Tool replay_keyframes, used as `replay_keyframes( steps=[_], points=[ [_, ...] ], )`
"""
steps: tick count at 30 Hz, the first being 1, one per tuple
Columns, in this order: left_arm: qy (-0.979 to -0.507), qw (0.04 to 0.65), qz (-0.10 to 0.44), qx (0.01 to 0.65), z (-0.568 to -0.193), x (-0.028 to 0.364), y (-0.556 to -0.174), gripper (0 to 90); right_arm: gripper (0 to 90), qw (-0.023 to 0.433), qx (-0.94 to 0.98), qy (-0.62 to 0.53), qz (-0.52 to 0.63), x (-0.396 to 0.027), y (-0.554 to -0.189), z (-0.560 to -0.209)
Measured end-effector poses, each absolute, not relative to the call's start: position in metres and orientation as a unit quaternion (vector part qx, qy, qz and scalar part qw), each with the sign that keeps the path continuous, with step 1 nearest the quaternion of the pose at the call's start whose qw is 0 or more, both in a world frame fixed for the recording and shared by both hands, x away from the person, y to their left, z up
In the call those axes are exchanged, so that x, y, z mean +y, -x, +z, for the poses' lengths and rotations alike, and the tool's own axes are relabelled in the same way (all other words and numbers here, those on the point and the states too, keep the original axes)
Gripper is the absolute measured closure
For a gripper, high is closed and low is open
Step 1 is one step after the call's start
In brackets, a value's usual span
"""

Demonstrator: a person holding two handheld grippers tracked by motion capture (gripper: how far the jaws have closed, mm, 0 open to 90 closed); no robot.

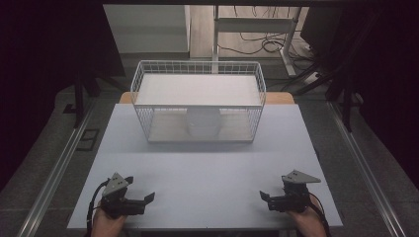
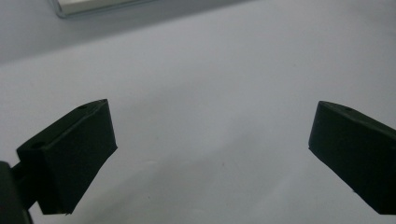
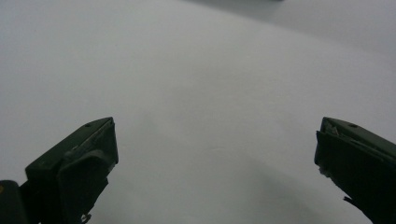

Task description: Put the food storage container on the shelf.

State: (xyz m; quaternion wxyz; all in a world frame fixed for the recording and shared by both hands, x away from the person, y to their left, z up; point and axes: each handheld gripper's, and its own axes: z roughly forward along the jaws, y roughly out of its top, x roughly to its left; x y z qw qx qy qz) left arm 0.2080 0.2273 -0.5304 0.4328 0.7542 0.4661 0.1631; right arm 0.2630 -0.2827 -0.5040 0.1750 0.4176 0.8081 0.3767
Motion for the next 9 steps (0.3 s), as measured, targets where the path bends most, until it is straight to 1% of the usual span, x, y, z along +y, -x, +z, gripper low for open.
replay_keyframes(
  steps=[9],
  points=[
    [-0.752,0.432,0.158,0.471,-0.5311,0.2283,-0.2096,0.0,0.2,0.169,0.807,-0.424,0.375,-0.2840,-0.2640,-0.5048]
  ],
)
